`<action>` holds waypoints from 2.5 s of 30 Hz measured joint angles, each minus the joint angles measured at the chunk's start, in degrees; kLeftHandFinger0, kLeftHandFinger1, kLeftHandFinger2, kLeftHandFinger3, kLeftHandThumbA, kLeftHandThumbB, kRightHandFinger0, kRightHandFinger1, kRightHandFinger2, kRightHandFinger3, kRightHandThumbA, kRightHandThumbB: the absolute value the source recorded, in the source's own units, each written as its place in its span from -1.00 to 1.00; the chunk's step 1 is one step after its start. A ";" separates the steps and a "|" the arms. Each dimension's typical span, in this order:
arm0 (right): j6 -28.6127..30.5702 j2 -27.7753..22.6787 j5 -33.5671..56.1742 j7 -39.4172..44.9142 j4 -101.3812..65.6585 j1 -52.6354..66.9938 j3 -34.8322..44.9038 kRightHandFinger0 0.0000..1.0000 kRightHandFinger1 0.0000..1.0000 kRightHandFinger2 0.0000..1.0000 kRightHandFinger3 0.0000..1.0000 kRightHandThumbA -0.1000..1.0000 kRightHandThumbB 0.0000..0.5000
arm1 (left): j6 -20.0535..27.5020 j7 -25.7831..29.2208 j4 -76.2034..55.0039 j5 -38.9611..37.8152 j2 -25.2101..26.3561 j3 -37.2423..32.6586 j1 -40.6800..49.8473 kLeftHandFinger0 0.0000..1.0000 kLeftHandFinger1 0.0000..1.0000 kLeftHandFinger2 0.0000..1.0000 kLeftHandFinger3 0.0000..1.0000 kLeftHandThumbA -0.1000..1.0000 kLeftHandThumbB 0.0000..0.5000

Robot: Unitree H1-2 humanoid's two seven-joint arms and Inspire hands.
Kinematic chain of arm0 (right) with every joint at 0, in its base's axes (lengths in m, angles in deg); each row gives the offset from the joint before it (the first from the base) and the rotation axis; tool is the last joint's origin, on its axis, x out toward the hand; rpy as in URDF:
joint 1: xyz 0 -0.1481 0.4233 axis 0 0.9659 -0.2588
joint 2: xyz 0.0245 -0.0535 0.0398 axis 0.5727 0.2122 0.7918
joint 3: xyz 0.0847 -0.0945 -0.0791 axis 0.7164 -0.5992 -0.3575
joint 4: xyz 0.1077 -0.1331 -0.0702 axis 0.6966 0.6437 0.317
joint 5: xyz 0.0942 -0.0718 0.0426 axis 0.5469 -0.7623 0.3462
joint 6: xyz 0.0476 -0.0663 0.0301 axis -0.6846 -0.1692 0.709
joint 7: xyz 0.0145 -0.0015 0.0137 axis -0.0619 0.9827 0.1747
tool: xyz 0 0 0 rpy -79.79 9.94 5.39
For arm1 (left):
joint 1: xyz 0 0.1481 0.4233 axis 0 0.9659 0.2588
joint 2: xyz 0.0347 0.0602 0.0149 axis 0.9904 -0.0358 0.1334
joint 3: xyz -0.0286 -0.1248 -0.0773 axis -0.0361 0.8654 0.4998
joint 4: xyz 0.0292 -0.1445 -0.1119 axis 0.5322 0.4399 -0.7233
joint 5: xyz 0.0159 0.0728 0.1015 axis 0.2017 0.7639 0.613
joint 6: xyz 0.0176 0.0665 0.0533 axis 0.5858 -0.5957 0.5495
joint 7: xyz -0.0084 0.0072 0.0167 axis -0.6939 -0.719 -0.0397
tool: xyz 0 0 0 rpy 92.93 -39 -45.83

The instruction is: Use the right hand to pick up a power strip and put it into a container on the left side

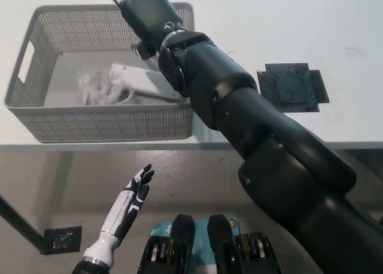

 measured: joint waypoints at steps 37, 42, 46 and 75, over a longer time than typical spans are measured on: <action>-6.43 -11.77 21.97 34.18 -25.77 0.14 32.67 1.00 1.00 1.00 1.00 1.00 0.51 | -0.13 0.01 0.03 0.20 0.01 -0.23 -0.03 1.00 1.00 0.87 0.99 1.00 -0.80; -7.60 -11.71 25.60 34.53 -35.76 2.83 36.36 1.00 1.00 1.00 1.00 1.00 0.59 | -0.13 0.01 0.03 0.21 0.01 -0.23 -0.03 1.00 1.00 0.85 0.97 1.00 -0.83; -8.76 -11.72 27.86 34.76 -43.25 6.42 38.42 1.00 1.00 1.00 1.00 1.00 0.56 | -0.13 0.01 0.03 0.21 0.01 -0.23 -0.02 1.00 1.00 0.84 0.96 1.00 -0.86; -14.29 -12.21 36.91 34.59 -87.72 45.71 42.69 1.00 1.00 1.00 1.00 1.00 0.72 | -0.14 0.02 1.80 0.19 -0.04 -0.22 0.15 1.00 1.00 1.00 1.00 1.00 -0.23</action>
